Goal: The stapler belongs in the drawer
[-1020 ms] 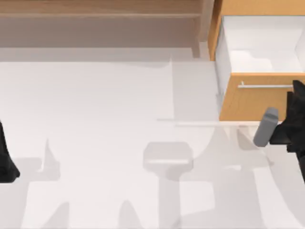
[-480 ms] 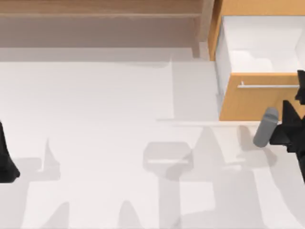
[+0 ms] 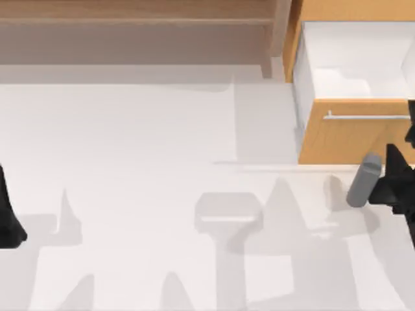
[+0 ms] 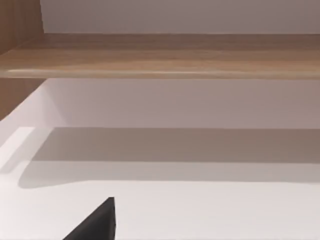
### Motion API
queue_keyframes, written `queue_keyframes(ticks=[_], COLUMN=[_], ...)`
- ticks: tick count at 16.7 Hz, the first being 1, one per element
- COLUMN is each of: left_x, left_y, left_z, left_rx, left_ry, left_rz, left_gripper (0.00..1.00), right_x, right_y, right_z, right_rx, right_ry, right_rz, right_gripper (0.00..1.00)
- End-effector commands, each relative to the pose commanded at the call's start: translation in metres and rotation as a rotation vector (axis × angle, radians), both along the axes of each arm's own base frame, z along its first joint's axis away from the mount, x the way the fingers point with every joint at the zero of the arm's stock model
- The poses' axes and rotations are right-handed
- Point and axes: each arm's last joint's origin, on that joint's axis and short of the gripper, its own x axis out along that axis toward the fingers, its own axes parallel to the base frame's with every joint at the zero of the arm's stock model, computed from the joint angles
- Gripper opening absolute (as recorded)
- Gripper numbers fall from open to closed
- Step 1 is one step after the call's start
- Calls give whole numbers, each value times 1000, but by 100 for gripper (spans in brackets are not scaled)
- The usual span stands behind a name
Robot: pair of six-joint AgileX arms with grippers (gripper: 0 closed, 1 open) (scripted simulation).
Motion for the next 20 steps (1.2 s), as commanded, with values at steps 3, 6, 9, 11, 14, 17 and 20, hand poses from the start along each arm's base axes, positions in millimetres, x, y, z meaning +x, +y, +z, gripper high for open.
queue_keyframes(ticks=[3,6,9,11,14,17,20], left_x=[0,0,0,0,0,0,0], left_y=[0,0,0,0,0,0,0], left_z=[0,0,0,0,0,0,0], left_rx=[0,0,0,0,0,0,0], left_ry=[0,0,0,0,0,0,0], left_rz=[0,0,0,0,0,0,0], left_gripper=[100,100,100,100,100,100,100], right_x=[-8,-8,-7,-4,3,13,21], right_y=[0,-1,1,4,8,7,-2], right_z=[0,-12,-9,-2,12,28,49], right_rx=[-2,-26,-14,10,61,119,184], right_ry=[2,67,63,62,89,158,267], right_rz=[0,-2,4,15,22,5,-49], right_gripper=[100,100,100,100,100,100,100])
